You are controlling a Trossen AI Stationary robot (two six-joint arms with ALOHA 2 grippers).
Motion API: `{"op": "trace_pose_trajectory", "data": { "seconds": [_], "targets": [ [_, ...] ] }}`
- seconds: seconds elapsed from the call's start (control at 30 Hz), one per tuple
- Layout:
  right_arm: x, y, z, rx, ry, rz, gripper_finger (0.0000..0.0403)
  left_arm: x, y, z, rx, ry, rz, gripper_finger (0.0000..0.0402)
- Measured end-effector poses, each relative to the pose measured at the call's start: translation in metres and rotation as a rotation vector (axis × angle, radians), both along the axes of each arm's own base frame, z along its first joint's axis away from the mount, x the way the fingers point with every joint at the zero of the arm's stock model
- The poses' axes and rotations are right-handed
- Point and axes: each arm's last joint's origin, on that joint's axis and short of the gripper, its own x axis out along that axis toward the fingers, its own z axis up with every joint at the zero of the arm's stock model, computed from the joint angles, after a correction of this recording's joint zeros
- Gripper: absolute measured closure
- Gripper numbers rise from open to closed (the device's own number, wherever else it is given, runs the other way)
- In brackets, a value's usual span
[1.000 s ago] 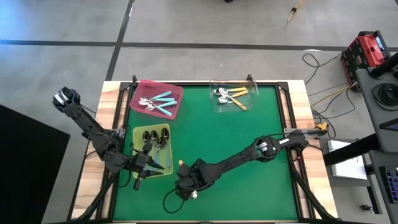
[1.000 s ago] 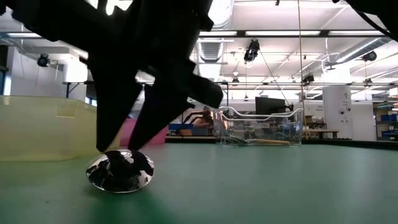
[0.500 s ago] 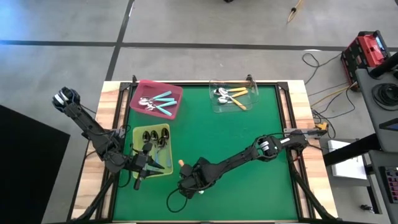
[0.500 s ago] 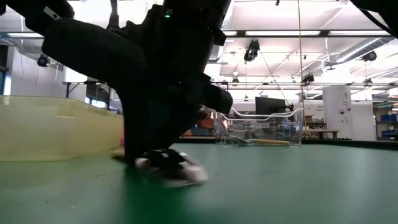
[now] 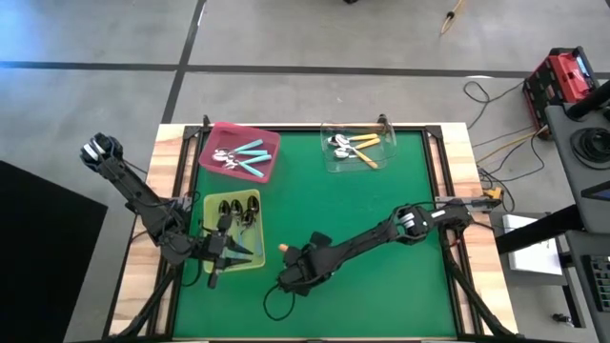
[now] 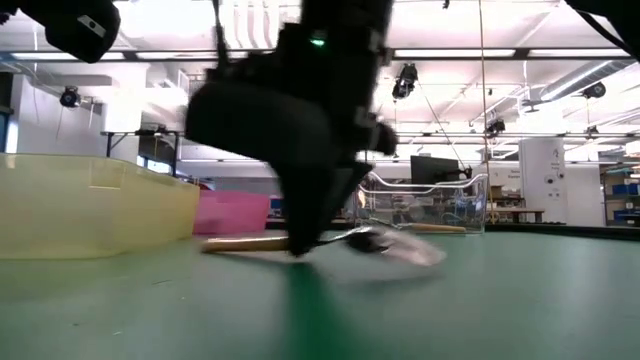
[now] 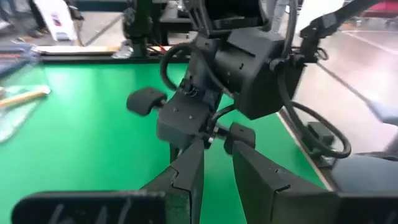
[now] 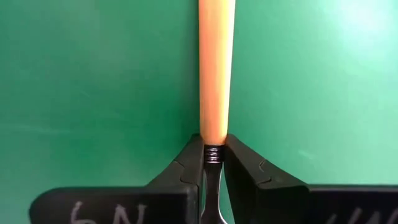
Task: Sort silverware by color (type)
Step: Put the yellow spoon into the transparent bin
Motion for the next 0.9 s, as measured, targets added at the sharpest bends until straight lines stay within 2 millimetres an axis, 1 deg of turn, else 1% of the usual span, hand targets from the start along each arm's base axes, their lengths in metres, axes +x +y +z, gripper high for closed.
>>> {"op": "trace_pose_trajectory", "data": {
  "seconds": [0.07,0.23,0.33,0.5,0.63,0.8,0.9],
  "targets": [
    [-0.007,-0.003,0.009,-0.024,0.037,-0.012,0.0373,0.0,0.001,0.0,0.027,-0.008,0.016,0.0333],
    [-0.026,-0.013,0.038,-0.13,0.105,-0.033,0.0374,0.001,0.003,0.002,0.089,-0.038,0.077,0.0333],
    [-0.032,-0.017,0.051,-0.146,0.123,-0.035,0.0374,0.001,0.004,0.003,0.154,-0.06,0.103,0.0333],
    [-0.039,-0.025,0.081,-0.147,0.07,-0.01,0.0374,0.004,0.008,0.006,0.262,-0.085,0.15,0.0333],
    [-0.046,-0.03,0.104,-0.139,0.021,-0.003,0.0374,0.009,0.014,0.006,0.312,-0.082,0.186,0.0333],
    [-0.054,-0.039,0.133,-0.125,-0.046,0.008,0.0374,0.022,0.02,0.004,0.382,-0.084,0.228,0.0326],
    [-0.056,-0.042,0.145,-0.106,-0.094,0.016,0.0374,0.032,0.022,0.001,0.451,-0.094,0.243,0.031]
  ]
}}
